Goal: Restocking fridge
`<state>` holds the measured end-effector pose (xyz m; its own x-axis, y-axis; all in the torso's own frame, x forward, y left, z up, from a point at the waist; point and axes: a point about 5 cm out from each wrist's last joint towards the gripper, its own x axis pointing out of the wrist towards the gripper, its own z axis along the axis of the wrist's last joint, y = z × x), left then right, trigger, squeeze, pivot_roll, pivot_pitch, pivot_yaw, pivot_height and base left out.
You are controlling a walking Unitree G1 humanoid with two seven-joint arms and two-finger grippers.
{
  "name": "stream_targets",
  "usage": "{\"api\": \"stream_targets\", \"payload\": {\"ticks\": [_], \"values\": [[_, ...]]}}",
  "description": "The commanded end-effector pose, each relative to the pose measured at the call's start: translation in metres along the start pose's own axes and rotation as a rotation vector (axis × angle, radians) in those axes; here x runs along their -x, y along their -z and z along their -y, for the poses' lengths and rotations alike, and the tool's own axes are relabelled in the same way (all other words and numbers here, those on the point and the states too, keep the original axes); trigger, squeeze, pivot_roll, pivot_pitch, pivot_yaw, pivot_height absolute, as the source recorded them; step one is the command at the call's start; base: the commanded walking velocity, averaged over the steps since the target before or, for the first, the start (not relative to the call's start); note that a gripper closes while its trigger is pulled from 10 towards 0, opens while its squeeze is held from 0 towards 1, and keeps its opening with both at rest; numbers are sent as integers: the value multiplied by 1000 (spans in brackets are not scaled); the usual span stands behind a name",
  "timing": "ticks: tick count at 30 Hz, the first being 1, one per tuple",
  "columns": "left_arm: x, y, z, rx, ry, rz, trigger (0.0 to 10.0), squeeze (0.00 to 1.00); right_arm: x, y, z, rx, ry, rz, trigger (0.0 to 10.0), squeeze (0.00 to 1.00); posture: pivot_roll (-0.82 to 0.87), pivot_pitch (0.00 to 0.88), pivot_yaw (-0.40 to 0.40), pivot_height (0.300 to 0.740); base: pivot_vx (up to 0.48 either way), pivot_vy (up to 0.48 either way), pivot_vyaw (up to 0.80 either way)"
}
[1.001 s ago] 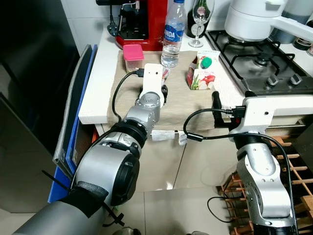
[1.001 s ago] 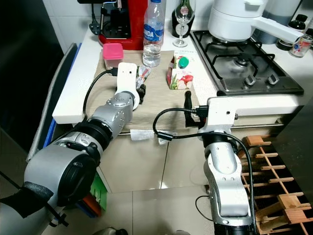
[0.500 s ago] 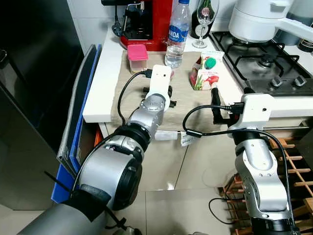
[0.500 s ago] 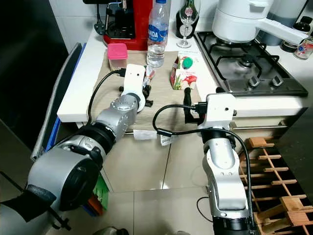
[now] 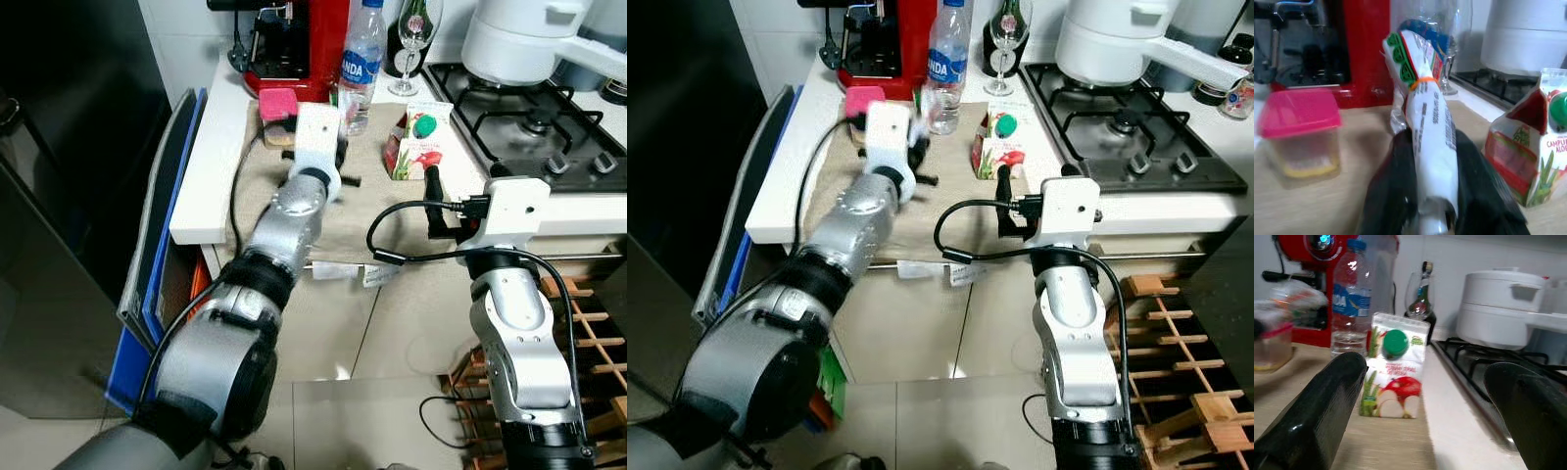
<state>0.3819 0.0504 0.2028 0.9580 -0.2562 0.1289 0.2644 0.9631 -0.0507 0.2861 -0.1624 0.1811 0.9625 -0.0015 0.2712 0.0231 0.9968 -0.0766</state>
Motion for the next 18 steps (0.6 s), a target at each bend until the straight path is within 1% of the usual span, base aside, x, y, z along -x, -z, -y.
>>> {"api": "stream_targets", "payload": {"ticks": [1,3,4,6,8,9,10,11,12,13,14,15,16,17,18], "values": [[5,-10,-6,2,-10,66,0,0,2,0,6,7,31,14,10000,82,-173,0,25,740,0,0,0],[22,-16,-23,19,-57,155,0,0,7,-7,14,27,77,77,10000,86,-158,0,18,740,0,0,0],[30,-18,-30,20,-78,184,0,0,9,-10,17,41,92,99,10000,90,-148,0,15,740,0,0,0],[45,-24,-41,15,-107,261,0,0,10,-12,20,54,111,118,10000,90,-131,0,7,740,0,0,0],[56,-28,-45,3,-105,298,0,0,9,-11,22,51,116,121,10000,90,-123,0,4,740,0,0,0],[65,-30,-45,13,-75,327,0,0,9,-13,21,52,120,134,10000,86,-123,0,2,740,0,0,0],[78,-34,-44,26,-36,354,10000,0,9,-15,21,54,125,153,10000,94,-123,0,2,740,0,0,0],[78,-34,-44,26,-36,354,10000,0,9,-15,21,54,125,153,10000,94,-123,0,2,740,0,0,0],[84,-29,-45,6,-30,335,10000,0,9,-17,19,71,111,173,10000,90,-119,0,-9,740,0,0,0],[90,-22,-47,-31,-29,303,10000,0,9,-19,18,82,100,186,10000,90,-116,0,-14,740,0,0,0],[90,-22,-47,-31,-29,303,10000,0,9,-19,18,82,100,186,10000,90,-116,0,-14,740,0,0,0],[98,-13,-49,-58,-47,251,10000,0,11,-13,18,52,102,157,10000,86,-93,0,-23,740,0,0,0],[99,-12,-49,-63,-57,250,10000,0,13,-8,18,29,102,129,10000,86,-87,0,-24,740,0,0,0],[99,-12,-49,-63,-57,250,10000,0,13,-8,18,29,102,129,10000,86,-87,0,-24,740,0,0,0],[99,-16,-47,-66,-66,266,10000,0,14,-1,16,9,90,102,10000,90,-77,0,-26,740,0,0,0]]}}
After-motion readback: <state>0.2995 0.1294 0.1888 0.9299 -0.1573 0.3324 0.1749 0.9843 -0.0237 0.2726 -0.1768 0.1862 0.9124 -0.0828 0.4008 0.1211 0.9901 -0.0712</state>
